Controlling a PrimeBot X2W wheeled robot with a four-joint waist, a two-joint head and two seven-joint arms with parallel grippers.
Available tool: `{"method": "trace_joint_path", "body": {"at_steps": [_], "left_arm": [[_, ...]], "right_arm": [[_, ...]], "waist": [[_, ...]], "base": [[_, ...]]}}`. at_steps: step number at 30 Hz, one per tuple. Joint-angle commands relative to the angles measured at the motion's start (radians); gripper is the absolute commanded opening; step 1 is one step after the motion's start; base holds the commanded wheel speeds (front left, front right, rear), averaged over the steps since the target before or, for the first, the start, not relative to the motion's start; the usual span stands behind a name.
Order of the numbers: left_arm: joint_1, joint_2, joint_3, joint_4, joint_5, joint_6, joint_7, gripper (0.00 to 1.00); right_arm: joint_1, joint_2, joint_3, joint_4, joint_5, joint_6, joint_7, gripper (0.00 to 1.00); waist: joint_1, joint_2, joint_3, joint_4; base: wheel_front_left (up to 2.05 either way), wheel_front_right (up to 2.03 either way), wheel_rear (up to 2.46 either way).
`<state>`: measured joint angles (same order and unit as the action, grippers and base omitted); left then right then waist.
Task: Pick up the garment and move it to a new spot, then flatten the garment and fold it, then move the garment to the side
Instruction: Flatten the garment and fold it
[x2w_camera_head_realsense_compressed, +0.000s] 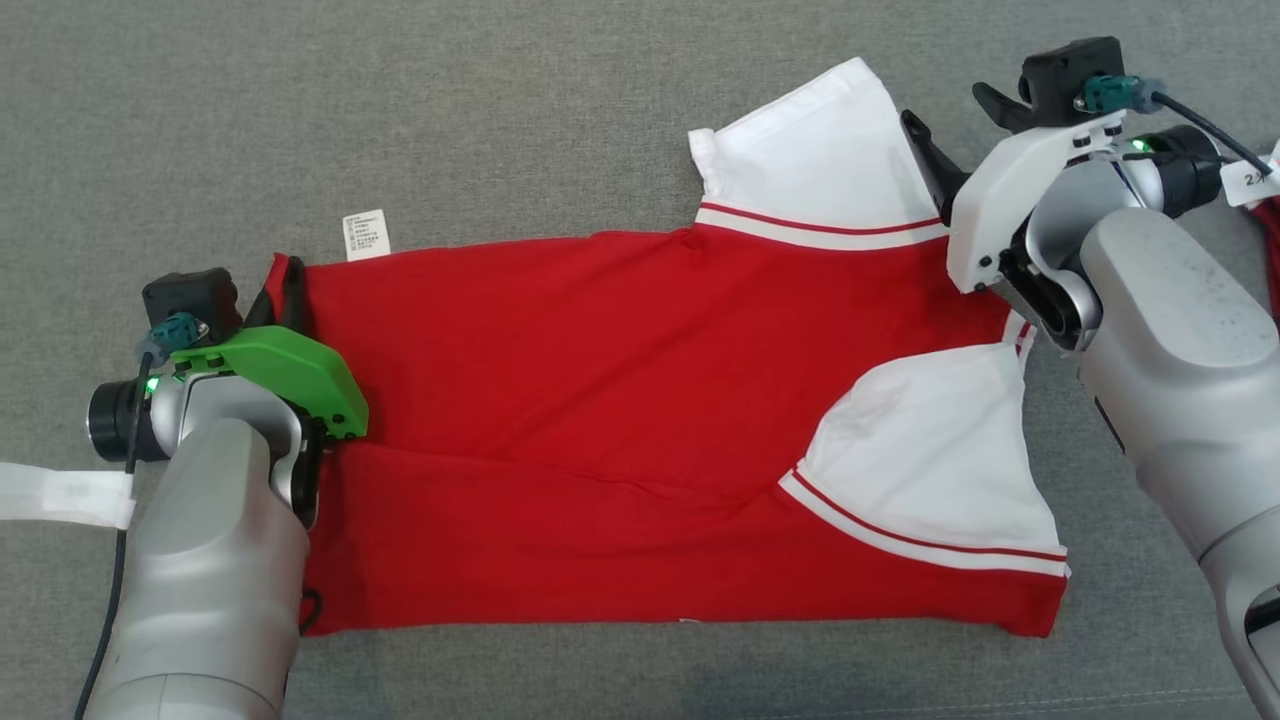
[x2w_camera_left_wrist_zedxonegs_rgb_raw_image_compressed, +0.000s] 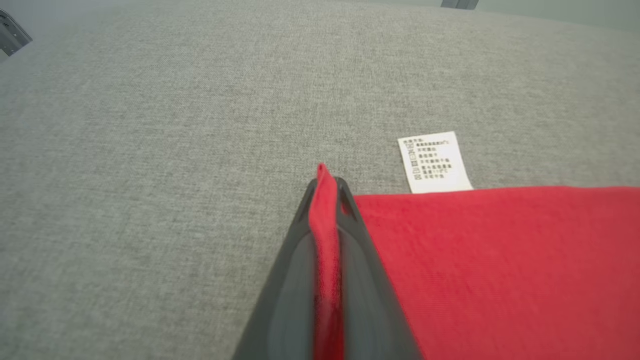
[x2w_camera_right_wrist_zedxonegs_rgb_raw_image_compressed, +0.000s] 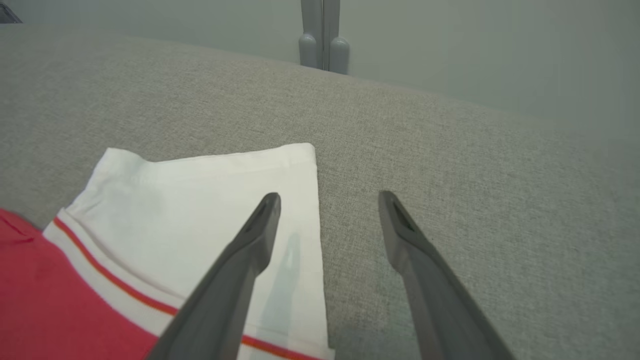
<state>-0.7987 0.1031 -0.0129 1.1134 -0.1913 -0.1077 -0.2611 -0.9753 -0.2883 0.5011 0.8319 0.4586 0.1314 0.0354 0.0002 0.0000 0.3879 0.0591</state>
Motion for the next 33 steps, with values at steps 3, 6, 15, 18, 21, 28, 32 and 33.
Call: {"method": "trace_joint_path", "body": {"at_steps": [3,6,15,18,21,28,32,33], "left_arm": [[-0.022,-0.009,-0.010,-0.015,-0.003,-0.006,-0.004,0.00],[-0.023,-0.016,-0.017,-0.036,-0.005,-0.010,-0.004,0.00],[-0.029,-0.038,-0.049,-0.080,-0.007,-0.014,-0.005,0.00],[-0.038,-0.042,-0.060,-0.090,-0.011,-0.016,-0.005,0.00],[-0.038,-0.044,-0.066,-0.094,-0.014,-0.016,-0.004,0.00],[-0.044,-0.049,-0.077,-0.105,-0.023,-0.018,-0.004,0.00],[-0.038,-0.050,-0.076,-0.112,-0.029,-0.016,-0.003,0.00],[-0.036,-0.051,-0.074,-0.115,-0.029,-0.014,-0.003,0.00]], "right_arm": [[-0.043,-0.008,0.043,0.021,0.043,-0.002,0.053,1.00],[-0.073,-0.015,0.078,0.034,0.076,-0.002,0.091,1.00],[-0.143,-0.023,0.112,0.114,0.123,-0.002,0.102,1.00],[-0.169,-0.019,0.108,0.149,0.123,-0.002,0.096,1.00],[-0.183,-0.013,0.112,0.165,0.126,-0.002,0.089,1.00],[-0.212,0.002,0.135,0.226,0.129,-0.002,0.094,0.00],[-0.221,-0.004,0.149,0.227,0.131,-0.002,0.058,0.00],[-0.224,-0.003,0.153,0.221,0.134,-0.002,0.042,0.00]], "waist": [[-0.0002,0.0000,0.016,0.027],[-0.0002,0.0000,0.027,0.042],[-0.0002,0.0000,0.053,0.079],[-0.0002,0.0000,0.065,0.088],[-0.0002,0.0000,0.070,0.092],[-0.0002,0.0000,0.090,0.091],[-0.0002,0.0000,0.088,0.085],[-0.0002,0.0000,0.087,0.082]], "base": [[0.00,0.00,0.00],[0.00,0.00,0.00],[0.00,0.00,0.00],[0.00,0.00,0.00],[0.00,0.00,0.00],[0.00,0.00,0.00],[0.00,0.00,0.00],[0.00,0.00,0.00]]}}
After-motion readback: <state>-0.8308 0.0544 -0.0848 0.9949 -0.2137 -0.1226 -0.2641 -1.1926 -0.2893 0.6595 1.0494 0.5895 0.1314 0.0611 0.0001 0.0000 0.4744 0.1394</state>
